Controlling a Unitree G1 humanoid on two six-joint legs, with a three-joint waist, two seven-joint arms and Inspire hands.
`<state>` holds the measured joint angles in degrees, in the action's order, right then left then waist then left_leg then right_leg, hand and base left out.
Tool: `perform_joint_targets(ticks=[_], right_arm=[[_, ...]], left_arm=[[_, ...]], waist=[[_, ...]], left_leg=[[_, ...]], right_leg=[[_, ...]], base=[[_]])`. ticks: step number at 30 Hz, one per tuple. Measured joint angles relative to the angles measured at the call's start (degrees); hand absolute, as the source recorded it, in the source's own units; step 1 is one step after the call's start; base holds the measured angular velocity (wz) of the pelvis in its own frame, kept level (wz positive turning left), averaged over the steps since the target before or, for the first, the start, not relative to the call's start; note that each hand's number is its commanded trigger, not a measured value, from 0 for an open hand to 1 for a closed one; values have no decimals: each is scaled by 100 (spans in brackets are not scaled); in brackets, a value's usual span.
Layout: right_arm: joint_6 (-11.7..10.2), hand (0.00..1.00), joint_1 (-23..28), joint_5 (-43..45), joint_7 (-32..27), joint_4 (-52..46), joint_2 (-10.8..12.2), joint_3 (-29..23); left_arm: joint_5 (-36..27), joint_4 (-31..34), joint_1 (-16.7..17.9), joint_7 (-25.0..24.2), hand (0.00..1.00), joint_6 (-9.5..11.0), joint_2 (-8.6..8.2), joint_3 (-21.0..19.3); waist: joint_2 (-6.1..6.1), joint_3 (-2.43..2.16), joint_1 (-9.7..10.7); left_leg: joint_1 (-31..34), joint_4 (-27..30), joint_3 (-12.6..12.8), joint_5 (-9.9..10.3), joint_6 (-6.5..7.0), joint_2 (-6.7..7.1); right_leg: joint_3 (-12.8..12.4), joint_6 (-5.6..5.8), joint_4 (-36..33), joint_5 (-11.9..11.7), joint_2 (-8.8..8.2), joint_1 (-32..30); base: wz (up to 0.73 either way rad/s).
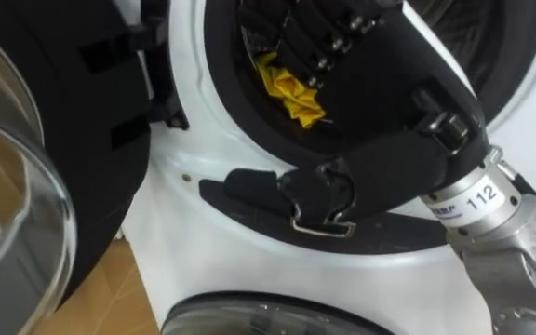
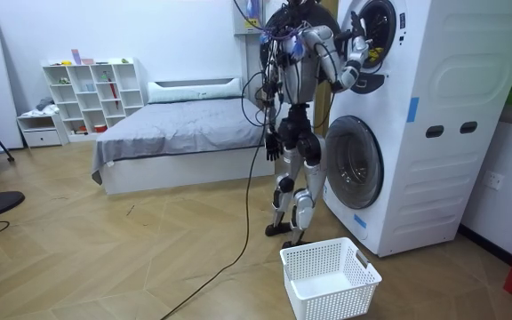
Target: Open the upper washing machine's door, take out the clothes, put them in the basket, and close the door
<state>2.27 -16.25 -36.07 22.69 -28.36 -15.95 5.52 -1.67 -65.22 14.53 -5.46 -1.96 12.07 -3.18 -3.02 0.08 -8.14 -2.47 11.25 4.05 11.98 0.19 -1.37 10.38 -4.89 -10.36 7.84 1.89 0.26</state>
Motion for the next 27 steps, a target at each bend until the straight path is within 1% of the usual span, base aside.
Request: perform_joint_targets(ticks=[2, 5, 6, 7, 10, 13, 15, 17, 21, 23, 24, 26, 27], right_arm=[[-17, 0, 0, 0, -4, 0, -1, 12], [-65, 0, 1, 5, 0, 0, 0, 10], [-85, 0, 1, 7, 0, 0, -1, 9], [-106, 0, 1, 7, -1, 0, -2, 6], [-106, 0, 2, 21, -12, -1, -9, -27], [-105, 0, 19, 70, -213, -1, -11, -74], [-105, 0, 61, 93, -316, -1, -11, -116], [-101, 0, 71, 351, -432, 10, -21, -247], [-97, 0, 128, 768, -586, 21, -43, -398], [-85, 0, 198, 956, -636, 21, -88, -541], [-85, 0, 197, 957, -649, 21, -126, -584], [-84, 0, 189, 1048, -687, 144, -291, -802], [-82, 0, 188, 1140, -714, 202, -311, -858]], left_arm=[[-26, 10, -24, 19, 0, 41, 14, 3], [-13, 0, -44, 33, 0, 46, 14, 6], [-1, 0, -44, 34, 0, 52, 14, 6], [2, 0, -43, 37, 0, 60, 14, 6], [-1, 3, -29, 44, 0, 62, 10, -3], [2, -3, 25, 43, 0, 61, 7, -33], [4, -6, 25, 45, 0, 60, 4, -122], [-4, -13, 38, 113, 0, 58, 4, -142], [5, -14, 55, 149, 0, 56, 2, -236], [8, -12, 89, 154, 0, 49, -1, -359], [9, -7, 99, 154, 0, 35, -1, -363], [16, 14, 101, 154, 0, -54, -2, -391], [16, 16, 100, 154, 0, -62, -2, -414]], waist=[[-39, -1, 3], [-52, 0, 29], [-63, -6, 38], [-70, -1, 40], [-70, 5, 51], [-49, 19, 71], [-55, 14, 85], [-61, 12, 166], [-71, 4, 257], [-90, -8, 331], [-89, -7, 337], [-100, -14, 367], [-110, -16, 369]], left_leg=[[0, -51, -16, 0, 0, -1], [1, -42, -45, -1, 1, 6], [2, -41, -50, -1, 1, 6], [-1, -42, -65, -1, 1, 7], [-55, -43, -48, -1, 1, 3], [-120, -50, -75, 0, 0, 2], [-129, -50, -75, 5, -6, 6], [-127, -52, -91, 11, -5, 16], [-130, -52, -91, 11, -4, 17], [-129, -53, -90, 13, -4, 17], [-127, -53, -88, 14, -4, 16], [-144, -57, -90, 15, -3, 14], [-145, -58, -90, 15, -3, 14]], right_leg=[[17, 0, 61, -1, 5, 8], [45, 6, 76, 3, -6, 25], [47, 10, 81, 6, -6, 29], [55, 18, 89, 16, -8, 42], [48, 27, 122, 35, -10, 76], [46, 27, 170, 35, -9, 161], [43, 30, 175, 36, -4, 175], [53, 30, 177, 37, 0, 183], [42, 30, 176, 37, 2, 197], [39, 31, 178, 38, 6, 201], [38, 31, 178, 38, 6, 203], [40, 31, 175, 37, 2, 217], [42, 31, 175, 37, 3, 222]], base=[[0], [2], [4], [6], [2], [0], [0], [4], [0], [0], [0], [0], [0]])
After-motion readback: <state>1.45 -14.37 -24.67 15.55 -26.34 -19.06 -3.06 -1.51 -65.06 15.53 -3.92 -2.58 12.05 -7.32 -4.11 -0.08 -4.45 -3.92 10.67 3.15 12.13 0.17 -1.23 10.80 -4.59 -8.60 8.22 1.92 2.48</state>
